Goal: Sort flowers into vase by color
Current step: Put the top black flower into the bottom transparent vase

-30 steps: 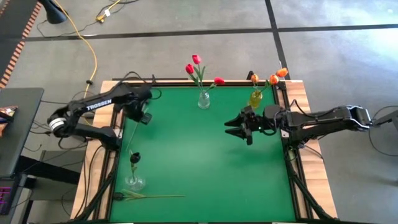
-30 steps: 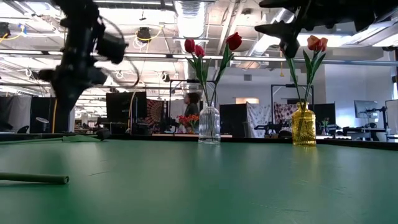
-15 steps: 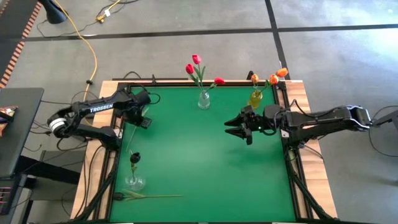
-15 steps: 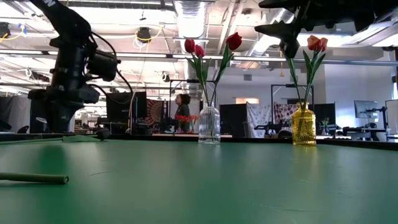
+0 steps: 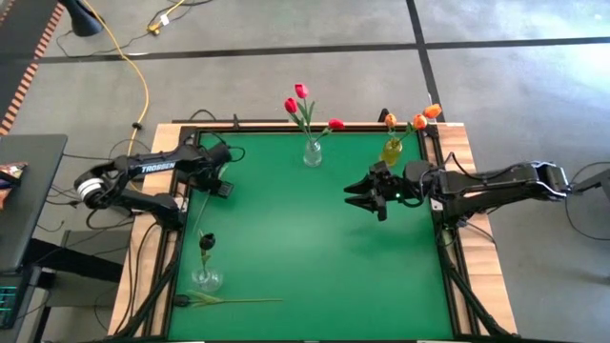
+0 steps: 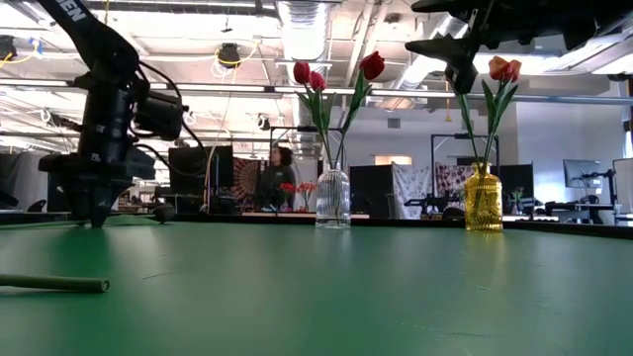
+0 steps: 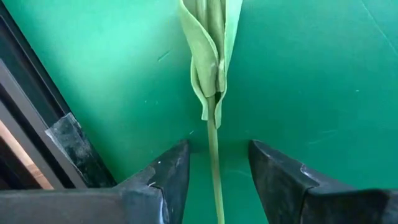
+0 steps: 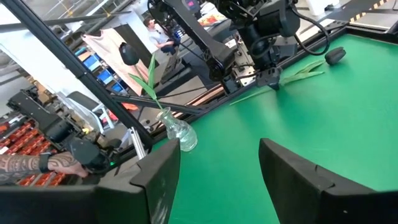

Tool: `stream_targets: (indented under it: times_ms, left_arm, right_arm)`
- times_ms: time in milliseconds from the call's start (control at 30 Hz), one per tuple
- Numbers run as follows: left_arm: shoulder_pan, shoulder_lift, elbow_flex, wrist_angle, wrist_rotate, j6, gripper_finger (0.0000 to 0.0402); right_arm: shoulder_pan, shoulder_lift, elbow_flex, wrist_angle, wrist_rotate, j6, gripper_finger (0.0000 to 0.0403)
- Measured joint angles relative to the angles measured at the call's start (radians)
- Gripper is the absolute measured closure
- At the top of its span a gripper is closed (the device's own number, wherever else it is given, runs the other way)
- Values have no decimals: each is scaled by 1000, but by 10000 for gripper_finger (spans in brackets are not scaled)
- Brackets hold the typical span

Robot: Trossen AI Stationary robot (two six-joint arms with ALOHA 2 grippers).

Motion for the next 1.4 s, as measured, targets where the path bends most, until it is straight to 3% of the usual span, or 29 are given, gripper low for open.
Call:
stream_targets:
  times_ms: [200,467,667,933,1200,1400]
  left_arm:
    - [0,11,0,3,-5,9,264]
    - [0,1,-3,13,-30,-6,390]
    - [2,-104,-7,28,-37,-19,400]
    - [1,-386,68,44,10,-32,401]
    - [0,-661,165,345,165,-10,401]
    - [0,-766,183,660,333,-29,401]
  right_arm:
    - [0,0,0,1,0,8,158]
    - [3,0,0,6,0,28,158]
    - [2,0,0,5,0,29,158]
    - [-7,0,0,5,-1,29,158]
    - [-23,0,0,8,37,27,158]
    - [-41,0,0,36,42,27,158]
